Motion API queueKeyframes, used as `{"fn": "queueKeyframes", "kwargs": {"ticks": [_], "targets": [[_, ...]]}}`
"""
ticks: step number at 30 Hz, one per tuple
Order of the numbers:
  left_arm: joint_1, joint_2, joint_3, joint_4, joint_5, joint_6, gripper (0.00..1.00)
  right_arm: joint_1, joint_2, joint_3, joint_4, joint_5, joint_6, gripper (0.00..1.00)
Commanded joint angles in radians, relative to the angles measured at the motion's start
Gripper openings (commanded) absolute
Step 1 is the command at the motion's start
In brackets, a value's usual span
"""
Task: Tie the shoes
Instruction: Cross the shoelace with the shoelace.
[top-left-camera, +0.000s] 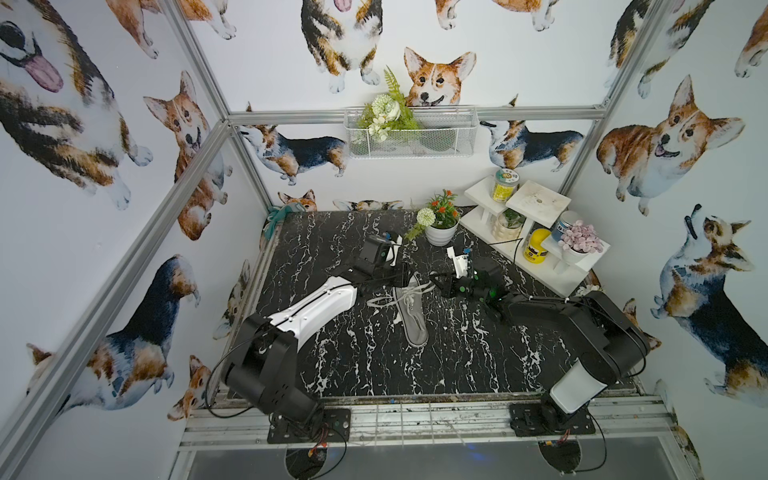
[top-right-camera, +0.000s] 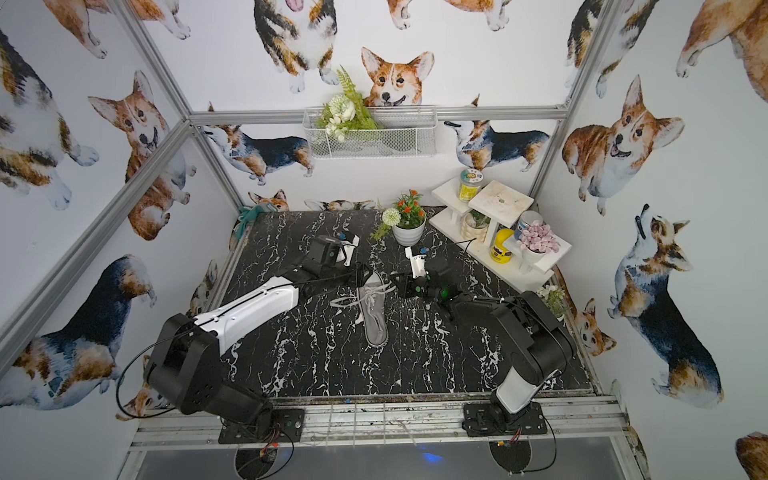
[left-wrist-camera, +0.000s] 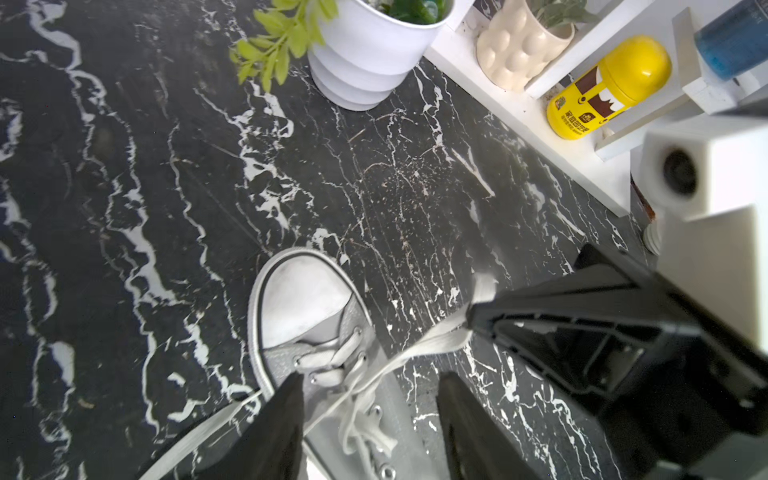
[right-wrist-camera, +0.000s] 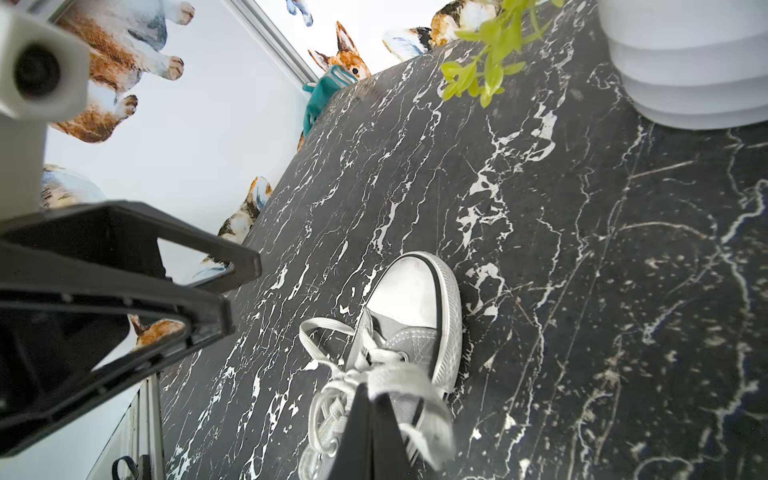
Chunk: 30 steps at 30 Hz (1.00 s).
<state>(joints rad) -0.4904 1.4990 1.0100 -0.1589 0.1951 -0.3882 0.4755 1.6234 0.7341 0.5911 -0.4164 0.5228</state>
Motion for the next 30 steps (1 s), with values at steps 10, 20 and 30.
{"fn": "queueKeyframes", "kwargs": {"ticks": [10, 20, 30], "targets": [[0.006, -0.196, -0.374, 0.262, 0.025, -0.025, 0.54, -0.064, -0.01, 0.152, -0.263, -0.166, -0.047, 0.0], [-0.005, -0.046, -0.323, 0.278, 0.094, 0.043, 0.42, -0.091, 0.061, 0.279, -0.331, -0.2, -0.044, 0.0], [-0.022, 0.056, -0.258, 0.298, 0.096, 0.069, 0.3, -0.094, 0.099, 0.321, -0.358, -0.208, -0.061, 0.0]]}}
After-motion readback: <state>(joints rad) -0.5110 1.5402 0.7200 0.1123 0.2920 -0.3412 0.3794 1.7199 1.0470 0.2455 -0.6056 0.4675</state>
